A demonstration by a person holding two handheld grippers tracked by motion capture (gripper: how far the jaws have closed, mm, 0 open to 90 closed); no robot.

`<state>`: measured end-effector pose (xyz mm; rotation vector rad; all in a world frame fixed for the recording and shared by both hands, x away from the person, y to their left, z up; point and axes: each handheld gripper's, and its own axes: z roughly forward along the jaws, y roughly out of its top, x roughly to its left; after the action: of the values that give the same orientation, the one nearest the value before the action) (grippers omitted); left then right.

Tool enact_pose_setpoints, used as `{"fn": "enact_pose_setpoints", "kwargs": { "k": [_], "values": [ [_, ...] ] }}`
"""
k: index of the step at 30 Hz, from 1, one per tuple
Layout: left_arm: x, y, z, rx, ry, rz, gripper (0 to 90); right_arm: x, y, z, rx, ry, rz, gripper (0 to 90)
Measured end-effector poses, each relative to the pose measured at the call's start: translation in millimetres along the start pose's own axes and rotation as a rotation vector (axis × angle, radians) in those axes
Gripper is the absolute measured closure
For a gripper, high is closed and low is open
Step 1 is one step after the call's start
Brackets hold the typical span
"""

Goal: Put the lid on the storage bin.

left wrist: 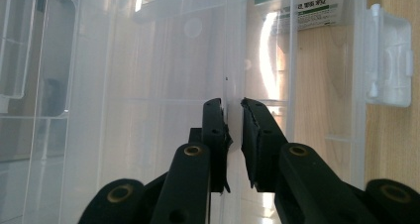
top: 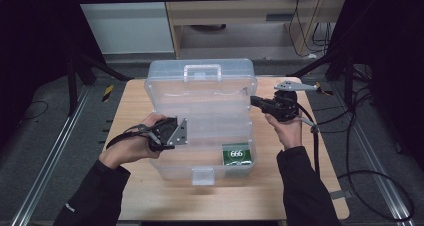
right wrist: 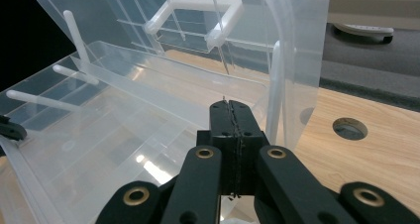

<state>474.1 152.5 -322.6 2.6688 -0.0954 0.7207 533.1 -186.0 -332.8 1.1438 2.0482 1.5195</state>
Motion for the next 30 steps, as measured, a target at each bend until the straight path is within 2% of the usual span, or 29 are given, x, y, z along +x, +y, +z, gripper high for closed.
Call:
{"fn": "enact_pose_setpoints", "kwargs": {
  "k": [10, 23, 26, 30],
  "values": [
    [-3.7, -0.9, 0.1, -0.006, 0.008, 0.007, 79.8, -0.7, -0.7, -0.8, 0.013, -0.003, -0.005, 90.0],
    [-7.6, -2.3, 1.0, -0.013, -0.019, 0.002, 79.8, -2.0, -2.2, -2.6, 0.011, -0.003, -0.004, 90.0],
    [-7.6, -2.9, 0.9, -0.016, -0.018, 0.011, 79.7, -2.5, -3.8, -3.3, 0.010, 0.007, 0.000, 90.0],
    [-8.1, -4.0, 0.9, -0.022, -0.019, 0.001, 79.5, -3.6, -6.8, -4.0, 0.011, 0.008, -0.001, 90.0]
  ]
}}
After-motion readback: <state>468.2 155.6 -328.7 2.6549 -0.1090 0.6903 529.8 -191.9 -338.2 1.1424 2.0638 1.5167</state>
